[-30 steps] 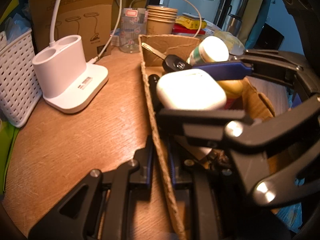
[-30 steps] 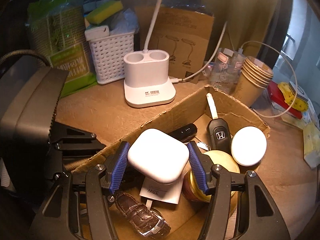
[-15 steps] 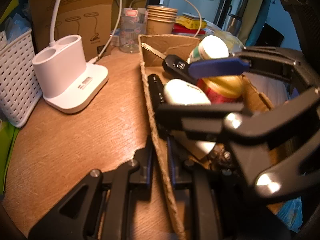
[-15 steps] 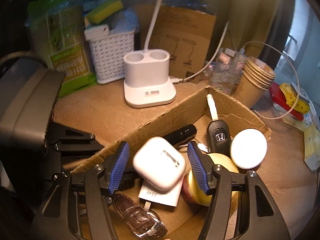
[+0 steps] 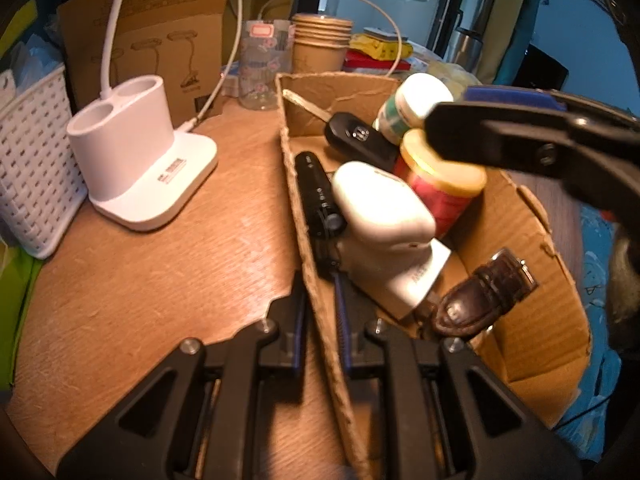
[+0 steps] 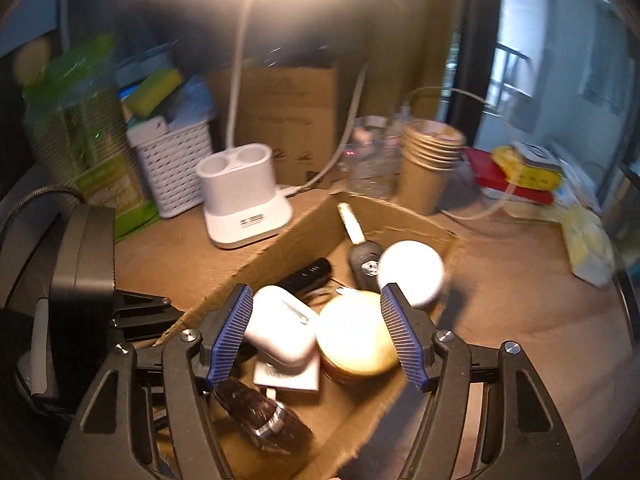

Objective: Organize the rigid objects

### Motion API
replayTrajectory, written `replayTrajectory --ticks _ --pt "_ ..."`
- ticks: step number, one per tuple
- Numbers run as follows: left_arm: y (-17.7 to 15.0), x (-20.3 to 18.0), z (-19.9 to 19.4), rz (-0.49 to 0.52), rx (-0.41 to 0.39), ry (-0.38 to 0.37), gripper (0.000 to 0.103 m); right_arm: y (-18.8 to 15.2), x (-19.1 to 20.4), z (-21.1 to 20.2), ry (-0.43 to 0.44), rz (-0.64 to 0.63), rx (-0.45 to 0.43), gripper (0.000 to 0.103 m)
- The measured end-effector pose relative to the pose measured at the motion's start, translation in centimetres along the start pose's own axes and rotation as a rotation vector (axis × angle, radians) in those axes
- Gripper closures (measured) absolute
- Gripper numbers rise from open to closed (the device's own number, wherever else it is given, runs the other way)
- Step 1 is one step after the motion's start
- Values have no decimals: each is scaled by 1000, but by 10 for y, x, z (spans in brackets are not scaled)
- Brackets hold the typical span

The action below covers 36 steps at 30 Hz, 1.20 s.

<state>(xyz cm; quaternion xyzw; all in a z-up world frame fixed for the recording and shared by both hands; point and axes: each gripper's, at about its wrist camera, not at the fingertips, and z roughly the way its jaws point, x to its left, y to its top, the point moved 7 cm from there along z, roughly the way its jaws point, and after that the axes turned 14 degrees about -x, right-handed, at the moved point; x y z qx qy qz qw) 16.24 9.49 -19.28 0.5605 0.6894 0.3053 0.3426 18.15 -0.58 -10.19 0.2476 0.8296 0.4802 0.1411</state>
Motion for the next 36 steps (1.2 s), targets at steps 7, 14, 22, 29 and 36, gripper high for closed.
replayTrajectory --ticks 7,14,22,29,36 --pt "27 -7 -36 34 -121 42 43 -2 -19 -48 -104 37 -47 33" --pt "53 -14 -72 19 -206 51 34 -2 -35 -94 -185 67 -89 33" --pt "73 -44 -121 27 -281 6 22 -6 -47 -141 -253 104 -134 33" --pt "78 -76 -154 56 -333 -19 12 -15 -53 -179 -323 135 -166 33" --pt "75 -96 -184 76 -367 38 12 -22 -52 -216 -367 170 -217 33"
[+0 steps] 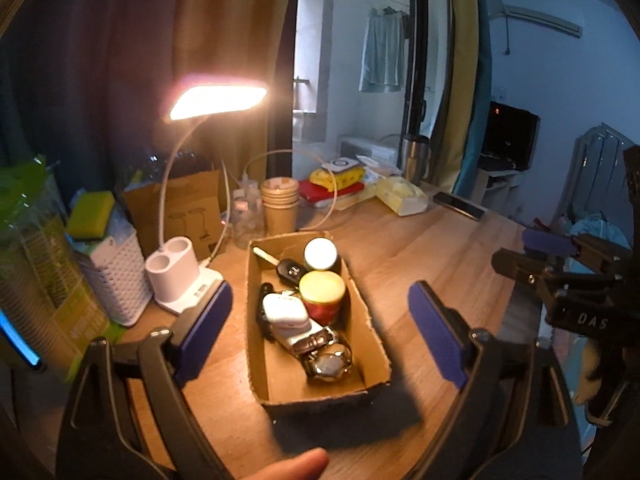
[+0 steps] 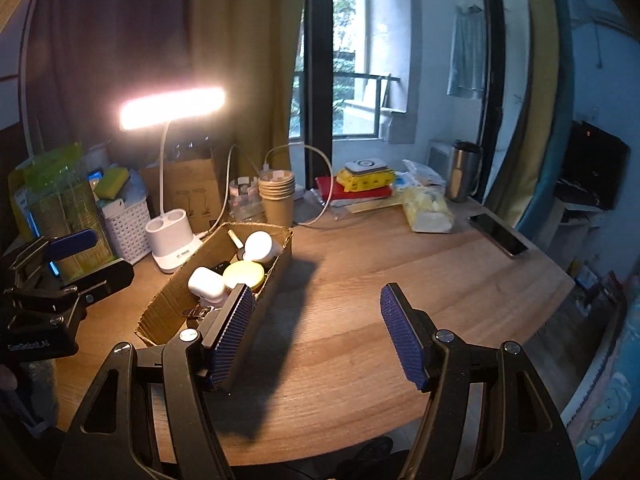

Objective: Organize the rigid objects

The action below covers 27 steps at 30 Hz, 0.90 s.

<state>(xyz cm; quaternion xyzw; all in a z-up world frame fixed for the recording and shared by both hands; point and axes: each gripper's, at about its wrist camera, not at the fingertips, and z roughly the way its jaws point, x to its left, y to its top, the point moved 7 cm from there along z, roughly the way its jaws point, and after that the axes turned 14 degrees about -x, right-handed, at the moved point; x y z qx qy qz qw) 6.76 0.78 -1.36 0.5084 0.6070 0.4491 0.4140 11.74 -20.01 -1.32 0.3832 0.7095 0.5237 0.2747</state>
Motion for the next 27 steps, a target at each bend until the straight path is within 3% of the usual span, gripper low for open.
replayTrajectory --ticks 16,27 --pt "27 -18 -57 23 -107 18 11 14 3 -56 -31 14 -100 33" --pt "28 -11 -66 -6 -101 27 11 21 9 -66 -29 1 -109 33"
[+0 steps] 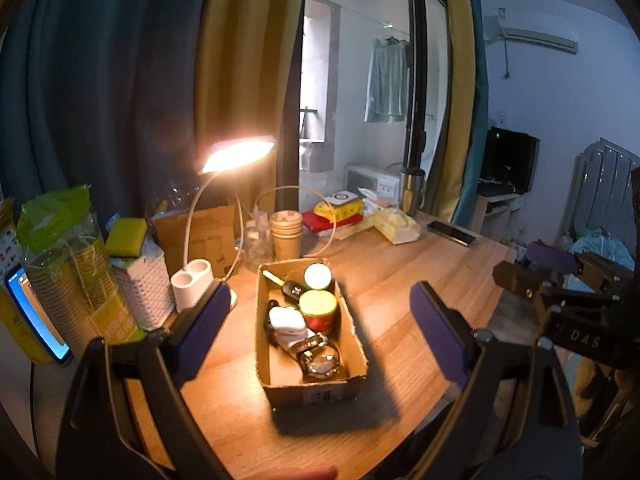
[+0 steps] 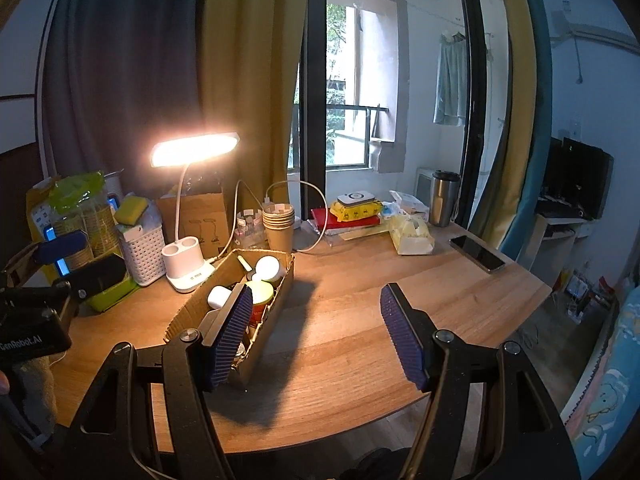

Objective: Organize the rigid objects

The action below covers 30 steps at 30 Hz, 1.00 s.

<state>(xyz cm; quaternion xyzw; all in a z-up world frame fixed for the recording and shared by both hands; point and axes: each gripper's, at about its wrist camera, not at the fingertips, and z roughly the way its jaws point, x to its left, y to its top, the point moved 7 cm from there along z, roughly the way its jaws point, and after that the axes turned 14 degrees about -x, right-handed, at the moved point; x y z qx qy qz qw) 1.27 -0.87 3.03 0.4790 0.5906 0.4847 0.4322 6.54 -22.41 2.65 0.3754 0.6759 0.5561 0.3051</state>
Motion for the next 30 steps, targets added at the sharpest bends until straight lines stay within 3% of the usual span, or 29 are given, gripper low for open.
replayTrajectory --ticks 30 --pt "-2 -6 2 25 -6 -23 11 -10 3 6 11 0 27 33"
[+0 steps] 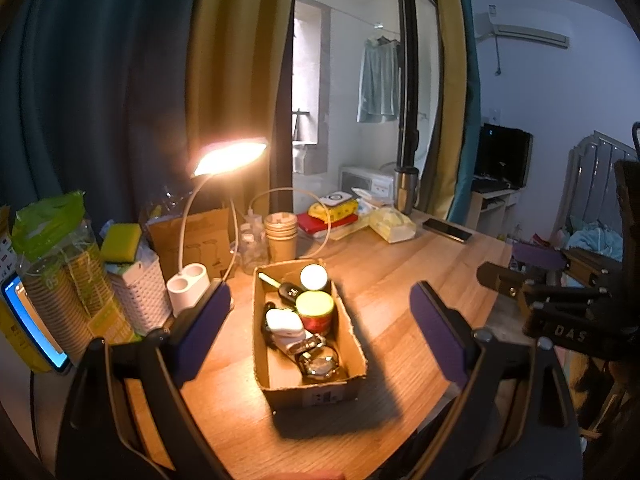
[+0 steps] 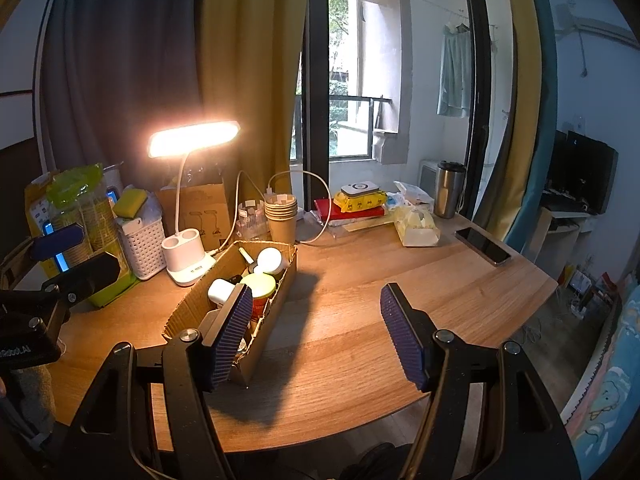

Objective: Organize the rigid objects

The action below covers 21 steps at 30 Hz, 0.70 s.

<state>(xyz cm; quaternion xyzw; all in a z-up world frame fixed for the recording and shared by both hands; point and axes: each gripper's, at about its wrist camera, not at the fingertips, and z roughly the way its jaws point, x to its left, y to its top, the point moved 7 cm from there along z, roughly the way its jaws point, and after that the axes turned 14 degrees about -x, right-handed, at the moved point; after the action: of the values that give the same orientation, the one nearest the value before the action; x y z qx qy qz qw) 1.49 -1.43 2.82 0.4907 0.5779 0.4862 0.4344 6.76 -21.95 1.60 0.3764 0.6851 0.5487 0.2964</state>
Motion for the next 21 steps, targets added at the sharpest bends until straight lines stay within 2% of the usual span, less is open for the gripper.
replayTrajectory --ticks 21 --pt "0 -1 4 -2 0 2 11 -3 1 7 2 -2 9 33"
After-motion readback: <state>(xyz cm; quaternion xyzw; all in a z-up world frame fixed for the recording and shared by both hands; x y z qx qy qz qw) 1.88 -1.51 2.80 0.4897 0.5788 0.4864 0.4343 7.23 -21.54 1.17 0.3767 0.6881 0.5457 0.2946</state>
